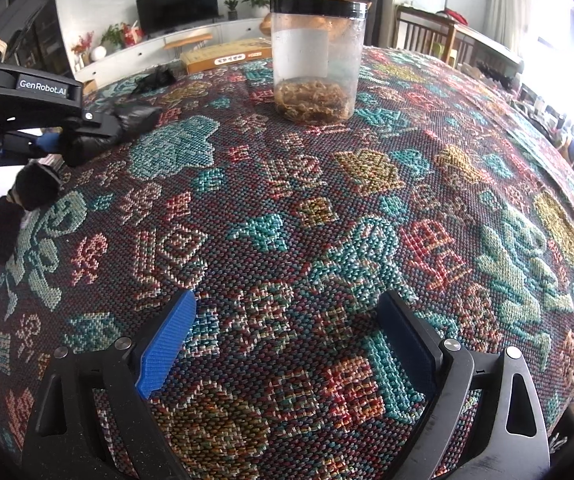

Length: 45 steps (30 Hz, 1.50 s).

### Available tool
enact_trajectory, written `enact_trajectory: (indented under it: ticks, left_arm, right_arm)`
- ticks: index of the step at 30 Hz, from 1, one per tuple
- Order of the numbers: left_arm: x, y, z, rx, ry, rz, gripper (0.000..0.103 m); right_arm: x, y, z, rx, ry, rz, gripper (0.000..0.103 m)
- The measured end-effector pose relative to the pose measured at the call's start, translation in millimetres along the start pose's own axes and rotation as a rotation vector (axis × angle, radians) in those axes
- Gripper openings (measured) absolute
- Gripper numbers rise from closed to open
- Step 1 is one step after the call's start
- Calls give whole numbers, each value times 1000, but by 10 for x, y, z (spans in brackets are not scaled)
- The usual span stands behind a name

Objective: Organize soft objects
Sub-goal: 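Move the left tool toward the black string-tied cloth bundle, then grasp the black string-tied bundle with the left tool and lift it, then hold the black bundle raised in the left tool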

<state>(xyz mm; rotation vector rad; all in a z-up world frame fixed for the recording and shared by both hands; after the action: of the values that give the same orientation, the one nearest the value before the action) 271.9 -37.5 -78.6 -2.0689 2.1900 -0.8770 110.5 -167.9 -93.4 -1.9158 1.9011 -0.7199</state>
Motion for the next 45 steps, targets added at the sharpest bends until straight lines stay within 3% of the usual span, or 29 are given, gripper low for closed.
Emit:
enact_trajectory:
  ticks: [1,2,4,5,9,14,17,21,24,27,28,29,31,36,37,39,40,41,45]
  left_arm:
    - [72,68,2,-26,24,-2,51]
    - [118,142,-25,-36,40,-12,66]
    - [160,292,-187,5,32,-18,83]
    - [157,358,-303,42,21,-9,86]
    - [-30,488,-820,144,-21,19,86]
    - [-525,463,-1375,287,-38,-144,99]
    - [-611,512,-1303,247,-45,-148,99]
    - [-409,719,-866,143,-98,-17,99]
    - [-284,828,-480,106,-219,87,99]
    - [-286,891,-268,114,-316,116,91]
    - [-302,911,-265,120,-310,107,68]
    - [-324,929,-286,122,-291,90,52]
    - [-361,964,-380,129,-279,62,37]
    - [-376,1258,-754,124,-219,-8,37]
    - [-392,1329,-813,132,-217,-25,38]
    - [-429,1420,-850,138,-211,-47,52]
    - [-450,1427,-815,135,-220,-45,75]
    - [-472,1421,-771,133,-235,-37,92]
    - [-524,1352,-581,142,-286,5,93]
  right_arm:
    - [-2,-1,-2,1,-1,0,94]
    - [0,-3,0,1,-2,0,94]
    - [-4,-11,2,1,-2,0,94]
    - [0,-10,3,1,-2,0,94]
    - [2,-11,3,1,-2,0,94]
    - [1,-9,2,1,-2,0,94]
    - [-2,-8,2,1,-2,0,94]
    - [0,-9,2,1,-2,0,94]
    - [0,-9,2,1,-2,0,94]
    - [0,-10,2,1,-2,0,94]
    - [3,-12,2,1,-1,0,94]
    - [-1,-9,3,1,-1,0,94]
    - [0,-9,2,1,-1,0,94]
    - [0,-9,3,1,-1,0,94]
    - [4,-11,4,1,-1,0,94]
    - [2,-9,3,1,-1,0,94]
    - [1,-9,4,1,-1,0,94]
    - [3,-10,4,1,-1,0,94]
    - [0,-10,4,1,-1,0,94]
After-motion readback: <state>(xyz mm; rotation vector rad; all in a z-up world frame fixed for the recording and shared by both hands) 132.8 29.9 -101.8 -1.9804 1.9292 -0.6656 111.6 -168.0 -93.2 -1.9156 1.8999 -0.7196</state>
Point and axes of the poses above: each gripper's, at about its wrist camera, not at the fingertips, and z roughly the way its jaws point, x to its right, y to its underside, the point moved 1 cm from there along z, roughly the way its jaws point, and after that the axes turned 10 degrees about -z, right-handed, at the moved point
